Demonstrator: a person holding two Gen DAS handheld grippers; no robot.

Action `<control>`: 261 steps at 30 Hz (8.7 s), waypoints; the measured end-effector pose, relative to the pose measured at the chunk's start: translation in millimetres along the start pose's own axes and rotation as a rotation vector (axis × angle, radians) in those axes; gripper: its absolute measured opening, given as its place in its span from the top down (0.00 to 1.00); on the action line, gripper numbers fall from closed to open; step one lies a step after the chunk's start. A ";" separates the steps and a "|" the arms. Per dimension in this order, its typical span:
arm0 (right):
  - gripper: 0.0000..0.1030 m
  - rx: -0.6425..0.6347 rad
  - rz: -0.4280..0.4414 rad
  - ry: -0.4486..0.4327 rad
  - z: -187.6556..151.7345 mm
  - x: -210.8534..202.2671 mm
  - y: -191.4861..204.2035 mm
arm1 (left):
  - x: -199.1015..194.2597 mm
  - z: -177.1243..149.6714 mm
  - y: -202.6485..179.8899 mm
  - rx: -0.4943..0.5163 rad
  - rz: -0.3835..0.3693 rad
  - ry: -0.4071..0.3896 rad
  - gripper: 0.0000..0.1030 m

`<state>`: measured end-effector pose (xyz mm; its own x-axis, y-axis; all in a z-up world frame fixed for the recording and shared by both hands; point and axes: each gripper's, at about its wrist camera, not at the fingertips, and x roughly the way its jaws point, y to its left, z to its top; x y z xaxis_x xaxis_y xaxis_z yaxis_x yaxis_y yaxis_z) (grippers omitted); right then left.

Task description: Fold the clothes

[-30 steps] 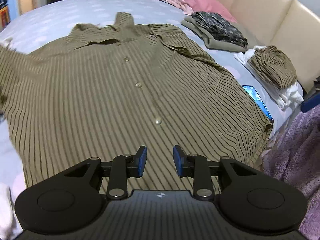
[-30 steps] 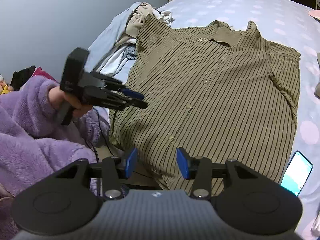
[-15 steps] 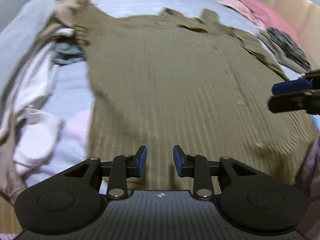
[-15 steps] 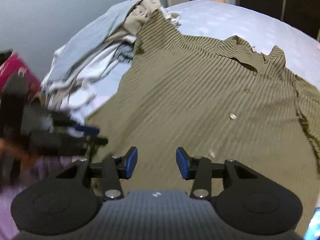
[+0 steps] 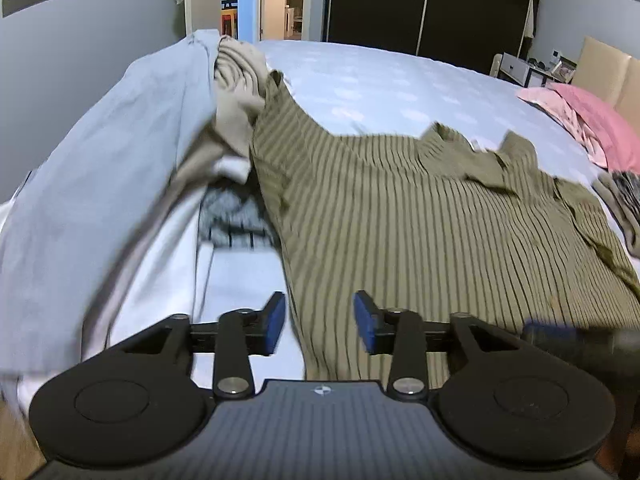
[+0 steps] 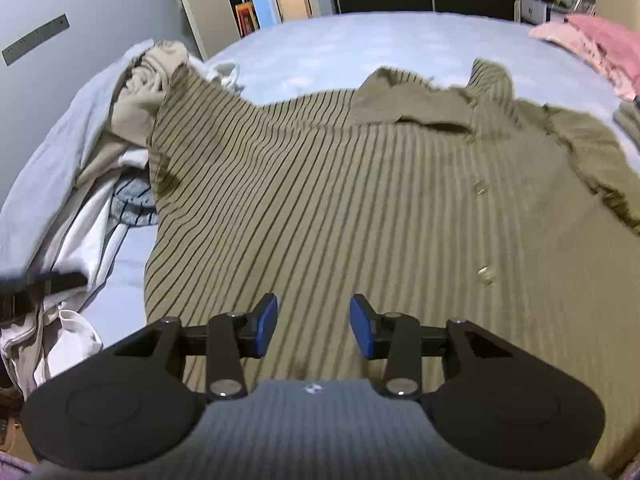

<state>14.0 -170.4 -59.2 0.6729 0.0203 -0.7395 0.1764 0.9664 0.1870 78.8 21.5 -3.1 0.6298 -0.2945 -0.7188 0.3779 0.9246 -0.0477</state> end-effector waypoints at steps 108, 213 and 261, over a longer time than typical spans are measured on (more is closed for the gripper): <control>0.29 -0.001 -0.176 0.246 28.2 58.0 -29.9 | 269.4 216.1 -107.5 0.146 -0.076 0.185 0.57; 0.98 -0.083 0.436 0.393 -47.0 -54.6 17.1 | -45.2 -98.7 -57.3 0.293 -0.437 0.307 0.85; 0.98 0.008 0.410 0.573 -23.8 -19.0 -30.7 | 278.1 30.4 -23.5 2.347 0.140 -0.268 0.77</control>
<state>-21.3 -194.3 -66.2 0.2024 0.5166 -0.8319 -0.0034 0.8499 0.5270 265.6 -89.5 -180.7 0.6769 -0.4696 -0.5668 0.0544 -0.7360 0.6748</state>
